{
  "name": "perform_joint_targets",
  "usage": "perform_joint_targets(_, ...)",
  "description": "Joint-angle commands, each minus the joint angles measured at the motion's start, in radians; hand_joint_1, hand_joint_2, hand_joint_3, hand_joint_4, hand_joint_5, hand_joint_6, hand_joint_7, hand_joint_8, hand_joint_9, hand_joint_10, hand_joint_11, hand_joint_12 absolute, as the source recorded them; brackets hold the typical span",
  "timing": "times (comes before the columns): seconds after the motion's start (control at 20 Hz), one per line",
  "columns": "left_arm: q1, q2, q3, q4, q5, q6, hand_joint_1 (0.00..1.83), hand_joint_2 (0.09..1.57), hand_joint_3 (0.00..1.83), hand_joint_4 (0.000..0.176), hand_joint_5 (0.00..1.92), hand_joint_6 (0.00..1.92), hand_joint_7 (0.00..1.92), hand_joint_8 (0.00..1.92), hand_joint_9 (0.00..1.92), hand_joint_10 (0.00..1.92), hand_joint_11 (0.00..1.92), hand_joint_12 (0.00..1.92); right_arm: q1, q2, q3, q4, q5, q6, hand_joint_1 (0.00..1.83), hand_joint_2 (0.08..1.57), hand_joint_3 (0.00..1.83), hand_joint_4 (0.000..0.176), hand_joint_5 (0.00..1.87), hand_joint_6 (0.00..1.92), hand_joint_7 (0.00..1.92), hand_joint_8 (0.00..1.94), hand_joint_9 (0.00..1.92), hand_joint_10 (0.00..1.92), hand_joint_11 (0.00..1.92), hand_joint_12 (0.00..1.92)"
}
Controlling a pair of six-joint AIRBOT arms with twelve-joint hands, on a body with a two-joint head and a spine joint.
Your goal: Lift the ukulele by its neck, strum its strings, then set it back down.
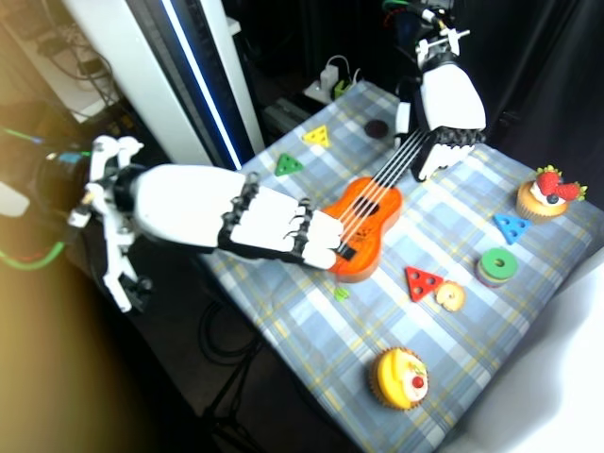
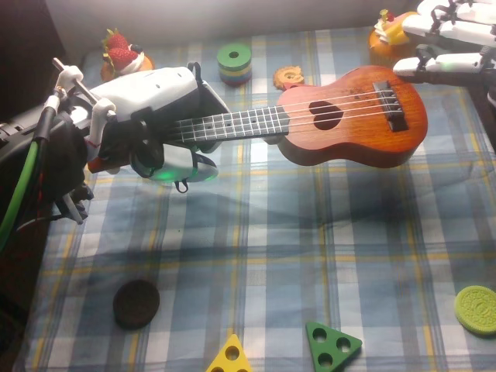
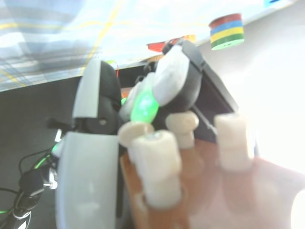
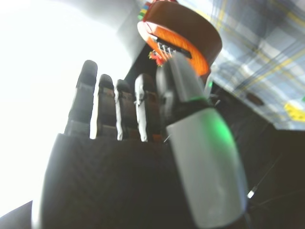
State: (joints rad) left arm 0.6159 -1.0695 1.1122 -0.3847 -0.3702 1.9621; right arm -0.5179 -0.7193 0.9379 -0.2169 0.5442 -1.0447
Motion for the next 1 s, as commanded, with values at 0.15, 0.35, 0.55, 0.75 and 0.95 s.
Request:
perform_joint_targets(0.15,-0.016,-0.003,0.005,0.011,-0.096,-0.01,1.37,1.2,0.01,0.0,0.96,1.92,1.31,1.92,1.49,1.92,1.57,1.92,0.053,-0.016,0.01,-0.037,0.049,-0.001,1.66,1.38,0.0,0.003,0.2,0.01,0.0,0.0,0.0,0.0,0.0,1.2)
perform_joint_targets(0.35,-0.022,-0.004,0.004,0.018,-0.097,-0.01,1.37,1.2,0.01,0.0,0.98,1.92,1.29,1.92,1.5,1.92,1.6,1.92,0.098,-0.041,0.019,-0.092,-0.016,-0.001,1.31,1.46,0.0,0.058,0.04,0.0,0.0,0.0,0.0,0.0,0.0,0.04)
perform_joint_targets(0.55,-0.023,-0.005,0.002,0.024,-0.1,-0.009,1.36,1.2,0.0,0.0,0.93,1.92,1.26,1.92,1.48,1.92,1.57,1.92,0.146,-0.077,0.034,-0.16,-0.115,-0.001,1.46,1.45,0.0,0.086,0.21,0.03,0.0,0.0,0.0,0.0,0.0,0.0)
perform_joint_targets(0.75,-0.024,-0.005,0.0,0.027,-0.102,-0.009,1.35,1.2,0.0,0.0,0.94,1.92,1.27,1.92,1.5,1.92,1.6,1.92,0.17,-0.107,0.036,-0.225,-0.187,-0.001,1.12,1.54,0.0,0.021,0.24,0.02,0.0,0.0,0.0,0.0,0.0,0.34)
perform_joint_targets(0.95,-0.023,-0.005,0.0,0.027,-0.105,-0.01,1.39,1.19,0.0,0.002,0.95,1.92,1.3,1.92,1.52,1.92,1.62,1.92,0.17,-0.108,0.023,-0.321,-0.196,0.082,1.02,1.56,0.0,0.025,0.38,0.05,0.0,0.0,0.0,0.0,0.0,0.0)
